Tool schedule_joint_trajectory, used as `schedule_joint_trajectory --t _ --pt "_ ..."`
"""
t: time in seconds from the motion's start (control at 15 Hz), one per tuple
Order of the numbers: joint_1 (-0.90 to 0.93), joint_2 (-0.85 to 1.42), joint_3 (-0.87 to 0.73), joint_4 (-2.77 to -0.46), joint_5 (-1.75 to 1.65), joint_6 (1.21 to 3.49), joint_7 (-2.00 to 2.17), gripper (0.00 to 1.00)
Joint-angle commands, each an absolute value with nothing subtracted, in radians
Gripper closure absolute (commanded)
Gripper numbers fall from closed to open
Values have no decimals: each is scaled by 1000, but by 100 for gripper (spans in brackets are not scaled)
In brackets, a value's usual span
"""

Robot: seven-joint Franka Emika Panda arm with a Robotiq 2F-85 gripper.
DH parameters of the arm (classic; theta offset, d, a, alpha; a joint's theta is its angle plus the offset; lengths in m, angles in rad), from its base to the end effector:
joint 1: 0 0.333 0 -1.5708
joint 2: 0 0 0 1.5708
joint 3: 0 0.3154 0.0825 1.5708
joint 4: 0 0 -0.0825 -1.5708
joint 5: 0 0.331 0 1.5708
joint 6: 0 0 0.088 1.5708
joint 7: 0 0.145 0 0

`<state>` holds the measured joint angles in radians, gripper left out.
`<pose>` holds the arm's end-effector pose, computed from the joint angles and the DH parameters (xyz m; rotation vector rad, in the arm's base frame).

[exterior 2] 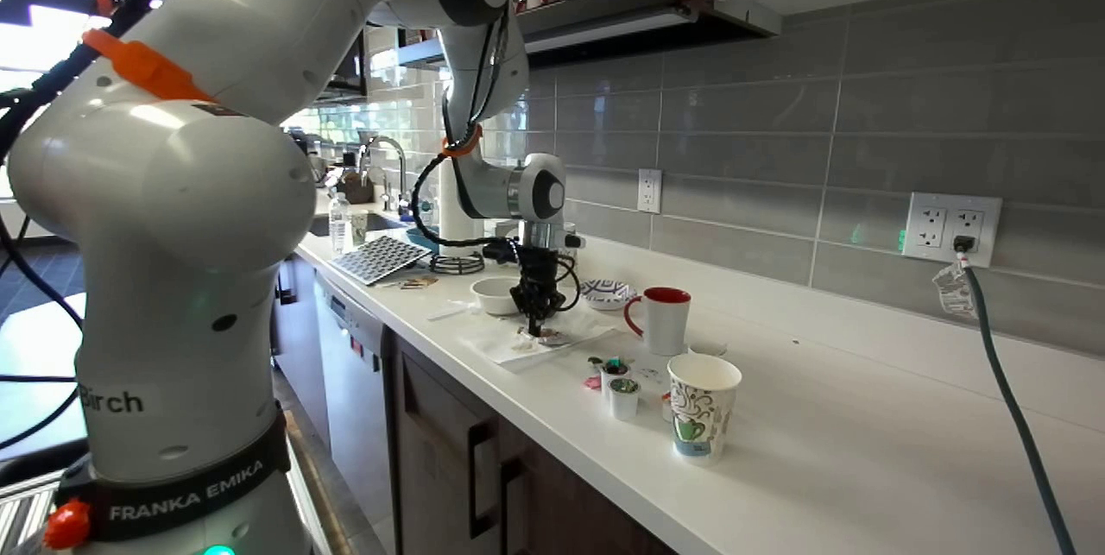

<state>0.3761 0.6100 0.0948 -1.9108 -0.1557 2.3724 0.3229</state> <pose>0.5148 0.2546 0.1680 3.0157 0.3861 -0.1745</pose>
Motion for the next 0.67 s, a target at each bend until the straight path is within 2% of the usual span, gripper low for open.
schedule_joint_trajectory --t 0.0,0.6 --pt "364 672 90 -1896 -142 2400 315 100" --pt "395 562 65 -1958 -186 2438 364 100"
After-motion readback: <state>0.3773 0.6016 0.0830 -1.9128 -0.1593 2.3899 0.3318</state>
